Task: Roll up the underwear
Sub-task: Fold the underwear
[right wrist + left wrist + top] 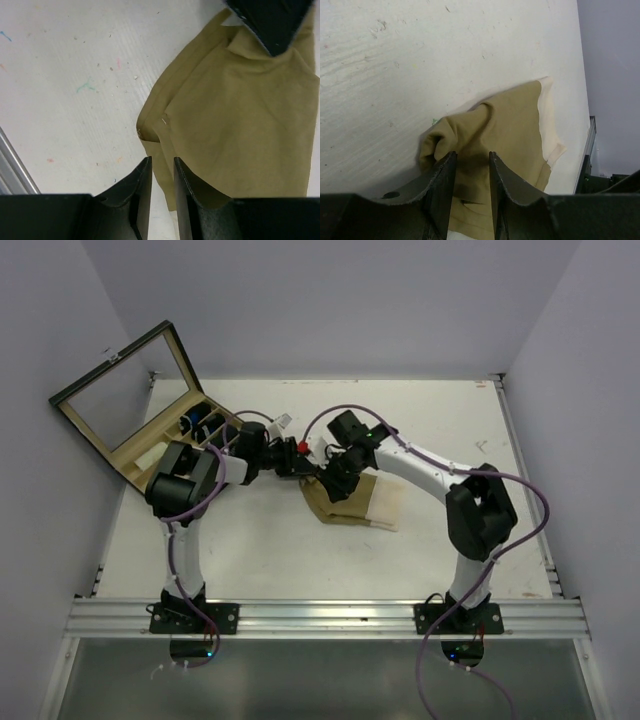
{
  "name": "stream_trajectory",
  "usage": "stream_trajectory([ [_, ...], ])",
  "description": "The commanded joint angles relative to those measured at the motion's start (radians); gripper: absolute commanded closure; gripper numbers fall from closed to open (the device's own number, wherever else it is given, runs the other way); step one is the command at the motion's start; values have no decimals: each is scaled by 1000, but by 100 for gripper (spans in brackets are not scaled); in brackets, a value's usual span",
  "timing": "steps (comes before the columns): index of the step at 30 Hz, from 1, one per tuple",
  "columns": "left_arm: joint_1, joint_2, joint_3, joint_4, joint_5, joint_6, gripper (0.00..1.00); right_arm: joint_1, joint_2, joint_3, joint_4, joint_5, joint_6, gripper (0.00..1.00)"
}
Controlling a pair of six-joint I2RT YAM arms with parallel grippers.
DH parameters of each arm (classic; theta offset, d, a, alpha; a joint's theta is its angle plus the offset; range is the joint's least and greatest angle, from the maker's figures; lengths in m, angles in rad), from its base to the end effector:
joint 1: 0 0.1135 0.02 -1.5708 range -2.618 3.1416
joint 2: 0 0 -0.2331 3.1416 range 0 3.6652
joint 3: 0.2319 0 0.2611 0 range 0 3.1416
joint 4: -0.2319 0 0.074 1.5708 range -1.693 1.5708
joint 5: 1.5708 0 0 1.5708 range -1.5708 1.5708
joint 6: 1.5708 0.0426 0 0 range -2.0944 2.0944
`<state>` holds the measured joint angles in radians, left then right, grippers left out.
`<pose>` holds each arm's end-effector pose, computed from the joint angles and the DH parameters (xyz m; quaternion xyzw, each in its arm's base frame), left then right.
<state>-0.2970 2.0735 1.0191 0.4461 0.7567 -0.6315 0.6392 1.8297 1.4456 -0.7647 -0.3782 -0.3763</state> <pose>0.3702 -0.1439 0.0664 0.0315 0.8407 -0.4854 0.2380 0.2990 0.2419 0.1956 -0.5014 0.8201 0.2092 0.1798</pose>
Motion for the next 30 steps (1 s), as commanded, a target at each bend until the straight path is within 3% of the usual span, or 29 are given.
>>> stream_trajectory([
  [1,-2,48,44,-66,-37,42,63,43,54,51,21,79,-82,72],
  [18,-2,57,61,-101,-40,72,62,97,128,15,62,116,-159,71],
  [30,-2,60,61,-103,-40,73,62,97,143,-11,74,104,-187,65],
])
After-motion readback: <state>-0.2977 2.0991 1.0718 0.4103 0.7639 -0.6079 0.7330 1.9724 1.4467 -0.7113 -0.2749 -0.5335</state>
